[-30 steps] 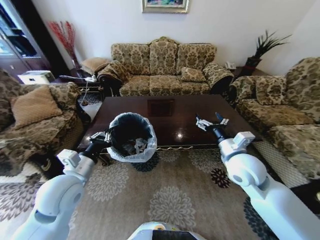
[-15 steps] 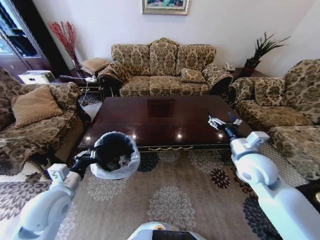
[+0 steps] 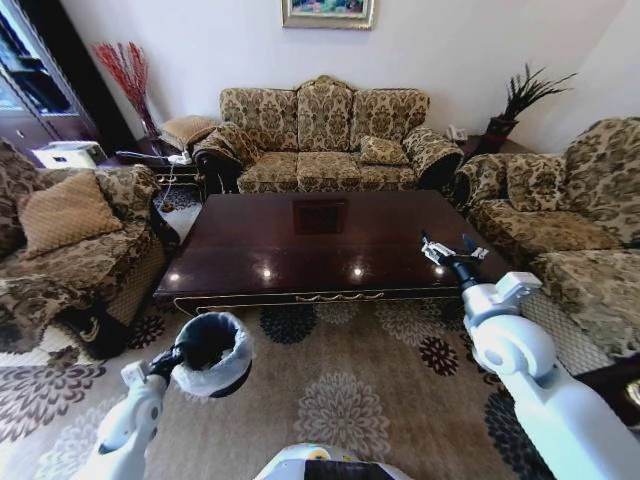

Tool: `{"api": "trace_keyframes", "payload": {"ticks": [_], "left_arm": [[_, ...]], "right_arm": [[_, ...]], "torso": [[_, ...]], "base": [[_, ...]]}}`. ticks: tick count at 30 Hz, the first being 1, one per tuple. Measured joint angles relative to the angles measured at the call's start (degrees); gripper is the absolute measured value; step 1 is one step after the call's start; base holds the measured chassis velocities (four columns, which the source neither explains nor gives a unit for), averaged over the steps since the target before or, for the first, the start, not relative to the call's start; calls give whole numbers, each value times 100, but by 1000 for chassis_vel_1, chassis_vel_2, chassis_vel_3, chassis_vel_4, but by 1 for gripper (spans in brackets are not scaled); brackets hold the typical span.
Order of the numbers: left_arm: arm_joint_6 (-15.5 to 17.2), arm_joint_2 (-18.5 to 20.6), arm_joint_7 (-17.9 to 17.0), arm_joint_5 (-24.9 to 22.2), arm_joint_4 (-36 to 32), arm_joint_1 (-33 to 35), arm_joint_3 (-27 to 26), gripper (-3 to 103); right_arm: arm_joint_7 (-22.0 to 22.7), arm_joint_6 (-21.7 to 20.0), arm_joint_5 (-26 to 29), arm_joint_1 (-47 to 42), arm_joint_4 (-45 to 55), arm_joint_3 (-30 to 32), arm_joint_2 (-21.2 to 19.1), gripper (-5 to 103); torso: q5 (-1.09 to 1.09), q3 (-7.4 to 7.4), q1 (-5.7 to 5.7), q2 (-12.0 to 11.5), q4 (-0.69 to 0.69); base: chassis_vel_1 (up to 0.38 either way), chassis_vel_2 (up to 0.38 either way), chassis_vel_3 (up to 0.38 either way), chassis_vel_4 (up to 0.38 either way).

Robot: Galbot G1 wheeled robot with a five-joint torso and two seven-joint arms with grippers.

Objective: Move to the front of the table and place the trash on the table into the trash bin.

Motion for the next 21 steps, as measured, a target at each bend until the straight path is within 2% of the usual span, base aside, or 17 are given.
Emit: {"api": "trace_keyframes", "payload": {"ticks": [2,5,7,10,11,15,16,21], "left_arm": [[7,-33,-192,-220,530,-304,37,2],[44,-70,-373,-431,823,-488,75,2],[46,-100,-428,-454,981,-577,88,2],[-59,-178,-542,-435,1672,-911,97,2],[-59,-178,-542,-435,1672,-911,97,2],[-293,-141,-522,-480,2580,-1288,91,2],[-293,-141,-522,-480,2580,-1288,91,2],[-521,-79,-267,-393,3207,-1453,65,2]], "right_arm": [[0,18,-57,26,-21,-94,-5,100],[2,23,-91,39,-30,-163,-24,100],[8,29,-116,52,-37,-202,-39,100],[41,37,-149,124,-43,-346,-73,100],[41,37,-149,124,-43,-346,-73,100],[57,48,-187,155,-75,-452,-109,100],[57,48,-187,155,-75,-452,-109,100],[59,49,-192,155,-102,-476,-151,100]], "torso": [[-1,0,0,0,0],[-1,0,0,0,-2],[0,0,0,0,-2],[0,0,0,0,-3],[0,0,0,0,-3],[-1,0,0,0,-1],[-1,0,0,0,-1],[1,0,0,0,-2]], "base": [[0,0,0,0],[0,0,0,0],[0,0,0,0],[0,0,0,0],[0,0,0,0],[0,0,0,0],[0,0,0,0],[0,0,0,0]]}}
